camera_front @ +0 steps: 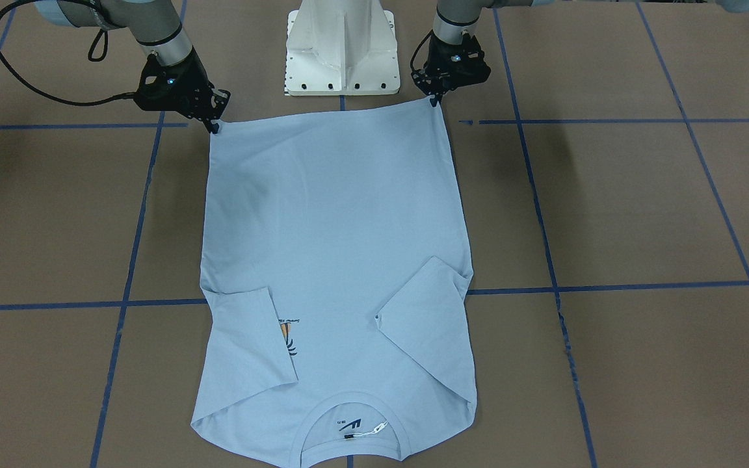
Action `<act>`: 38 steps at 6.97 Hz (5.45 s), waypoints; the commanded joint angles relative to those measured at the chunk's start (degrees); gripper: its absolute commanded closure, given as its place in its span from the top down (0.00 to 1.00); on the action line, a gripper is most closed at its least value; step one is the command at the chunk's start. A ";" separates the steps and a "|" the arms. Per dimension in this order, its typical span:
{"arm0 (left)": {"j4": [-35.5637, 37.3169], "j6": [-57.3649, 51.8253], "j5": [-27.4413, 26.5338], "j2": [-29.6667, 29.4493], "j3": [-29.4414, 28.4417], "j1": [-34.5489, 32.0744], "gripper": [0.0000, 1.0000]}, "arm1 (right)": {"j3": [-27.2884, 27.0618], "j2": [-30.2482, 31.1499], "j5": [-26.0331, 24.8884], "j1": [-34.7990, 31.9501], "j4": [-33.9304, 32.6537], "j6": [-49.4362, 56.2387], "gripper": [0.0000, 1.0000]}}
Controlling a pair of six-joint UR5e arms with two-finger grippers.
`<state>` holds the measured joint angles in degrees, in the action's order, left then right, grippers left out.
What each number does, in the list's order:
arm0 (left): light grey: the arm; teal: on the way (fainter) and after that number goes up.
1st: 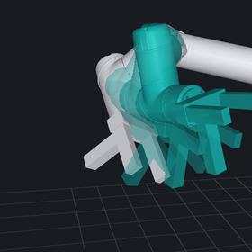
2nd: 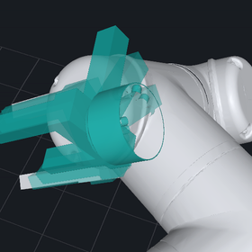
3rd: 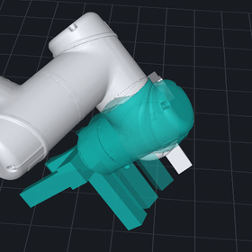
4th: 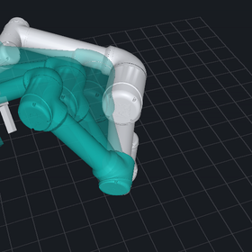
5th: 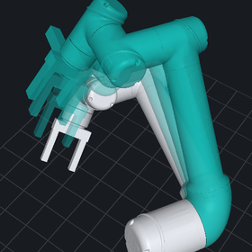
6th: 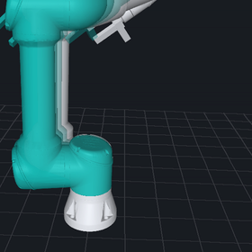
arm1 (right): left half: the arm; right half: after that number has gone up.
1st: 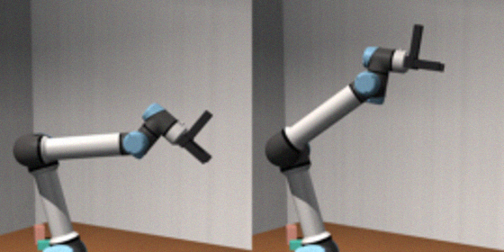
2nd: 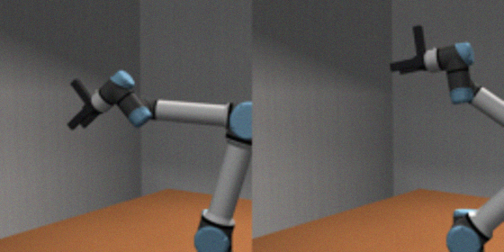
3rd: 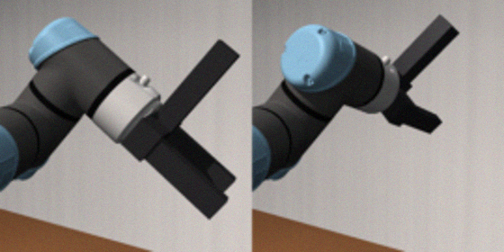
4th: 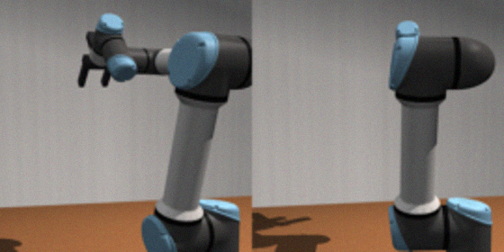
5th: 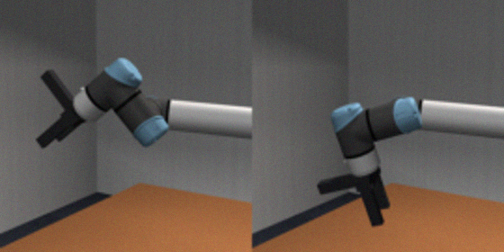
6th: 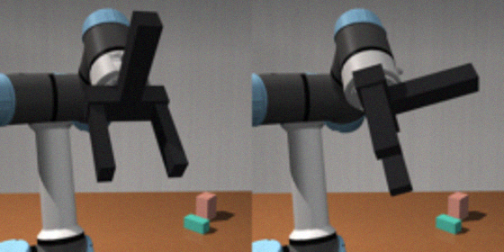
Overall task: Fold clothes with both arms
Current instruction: 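Grasp both hem corners with the left and right grippers, then lift the hem with both grippers and fold it toward the collar, then release the hem at the collar and raise both grippers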
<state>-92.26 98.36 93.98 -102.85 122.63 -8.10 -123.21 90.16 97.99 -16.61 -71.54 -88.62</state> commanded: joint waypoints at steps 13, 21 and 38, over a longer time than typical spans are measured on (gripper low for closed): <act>15.26 -27.03 8.36 -5.33 10.81 -12.14 0.00 | -3.20 -1.44 25.15 -16.49 0.62 2.22 0.00; 7.04 -28.49 8.94 -15.97 -9.90 -29.76 0.00 | 18.15 -21.75 24.36 -34.44 0.70 3.27 0.00; -16.38 -28.14 8.59 -28.63 -41.33 -35.23 0.99 | 36.64 -30.83 19.88 -33.84 0.88 10.66 1.00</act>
<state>-108.69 70.49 102.50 -131.33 81.26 -43.34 -86.62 59.30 118.33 -50.49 -70.64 -78.01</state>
